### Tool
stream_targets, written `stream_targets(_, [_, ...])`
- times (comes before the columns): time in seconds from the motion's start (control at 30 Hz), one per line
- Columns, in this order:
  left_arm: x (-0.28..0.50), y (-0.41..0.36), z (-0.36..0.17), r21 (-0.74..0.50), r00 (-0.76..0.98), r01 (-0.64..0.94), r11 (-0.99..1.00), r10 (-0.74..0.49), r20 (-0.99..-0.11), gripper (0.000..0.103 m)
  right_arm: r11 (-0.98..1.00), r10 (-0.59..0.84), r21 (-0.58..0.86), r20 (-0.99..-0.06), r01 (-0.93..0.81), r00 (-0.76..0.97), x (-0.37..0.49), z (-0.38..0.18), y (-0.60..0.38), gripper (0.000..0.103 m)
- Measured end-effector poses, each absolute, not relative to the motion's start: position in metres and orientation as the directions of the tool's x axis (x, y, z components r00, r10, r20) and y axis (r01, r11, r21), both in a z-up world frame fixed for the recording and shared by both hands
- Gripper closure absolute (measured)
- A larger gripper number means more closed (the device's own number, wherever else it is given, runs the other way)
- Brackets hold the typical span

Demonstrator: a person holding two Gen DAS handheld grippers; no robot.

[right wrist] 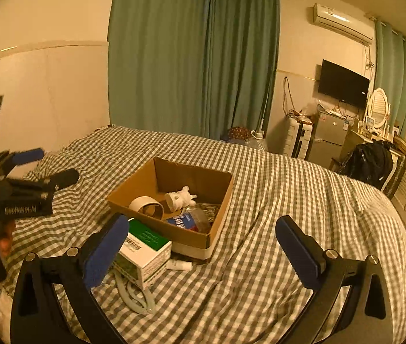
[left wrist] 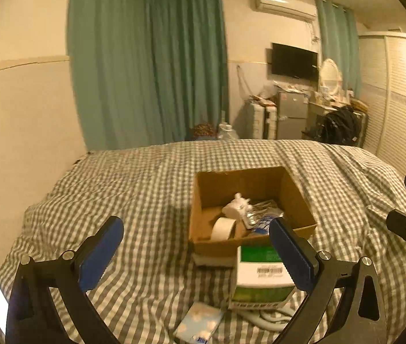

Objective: Organize objects
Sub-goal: 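Grasp the blue tissue pack with the left gripper while the right grasps the green medicine box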

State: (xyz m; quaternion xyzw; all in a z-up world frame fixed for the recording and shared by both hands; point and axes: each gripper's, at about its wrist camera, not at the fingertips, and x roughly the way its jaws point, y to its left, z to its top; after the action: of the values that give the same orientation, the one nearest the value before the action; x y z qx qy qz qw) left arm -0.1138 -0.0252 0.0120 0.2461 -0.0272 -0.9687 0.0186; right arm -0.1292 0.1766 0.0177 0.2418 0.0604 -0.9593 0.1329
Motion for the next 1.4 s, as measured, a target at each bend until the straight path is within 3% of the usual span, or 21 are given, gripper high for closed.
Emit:
stream_targets(0.2, [-0.103, -0.039, -0.032, 0.004, -0.871, 0.131, -0.991, -0.117, -0.476, 0.0, -0.969, -0.196, -0.039, -0.48, 0.244, -0.855, -0.124, -0.028, 0.161, 0.0])
stream_targets(0.43, [-0.116, -0.051, -0.104, 0.04, -0.784, 0.123, -0.992, -0.122, -0.608, 0.0, -0.974, -0.175, -0.013, -0.589, 0.226, -0.789, -0.139, -0.089, 0.158, 0.0])
stream_targets(0.6, [-0.122, -0.045, -0.137, 0.032, -0.737, 0.053, -0.998, -0.061, -0.674, 0.0, -0.976, -0.169, -0.003, -0.62, 0.218, -0.766, -0.15, -0.109, 0.16, 0.0])
stream_targets(0.73, [-0.131, -0.032, -0.158, 0.093, -0.676, 0.022, -0.995, -0.084, -0.732, 0.0, -0.974, -0.172, 0.001, -0.647, 0.226, -0.742, -0.155, -0.12, 0.157, 0.0])
stream_targets(0.77, [-0.132, -0.031, -0.162, 0.096, -0.666, 0.014, -0.995, -0.08, -0.741, 0.001, -0.974, -0.169, -0.006, -0.651, 0.227, -0.74, -0.155, -0.122, 0.156, 0.0])
stream_targets(0.83, [-0.136, -0.028, -0.168, 0.08, -0.646, -0.005, -0.997, -0.058, -0.761, 0.016, -0.972, -0.168, -0.013, -0.656, 0.233, -0.736, -0.155, -0.123, 0.155, 0.0])
stream_targets(0.87, [-0.138, -0.028, -0.171, 0.06, -0.63, -0.016, -0.998, -0.036, -0.776, 0.029, -0.972, -0.168, -0.014, -0.658, 0.235, -0.734, -0.154, -0.124, 0.154, 0.0])
stream_targets(0.9, [-0.139, -0.028, -0.172, 0.035, -0.615, -0.027, -0.999, -0.011, -0.788, 0.031, -0.972, -0.165, -0.017, -0.66, 0.235, -0.733, -0.153, -0.124, 0.153, 0.0])
stream_targets(1.0, [-0.135, -0.03, -0.171, 0.03, -0.623, -0.021, -0.999, -0.01, -0.782, 0.036, -0.971, -0.168, -0.019, -0.66, 0.24, -0.732, -0.15, -0.12, 0.15, 0.0])
stream_targets(1.4, [-0.117, -0.075, -0.112, 0.015, -0.732, 0.149, -0.989, -0.121, -0.67, 0.036, -0.958, -0.213, -0.006, -0.656, 0.286, -0.724, -0.156, -0.103, 0.084, 0.0])
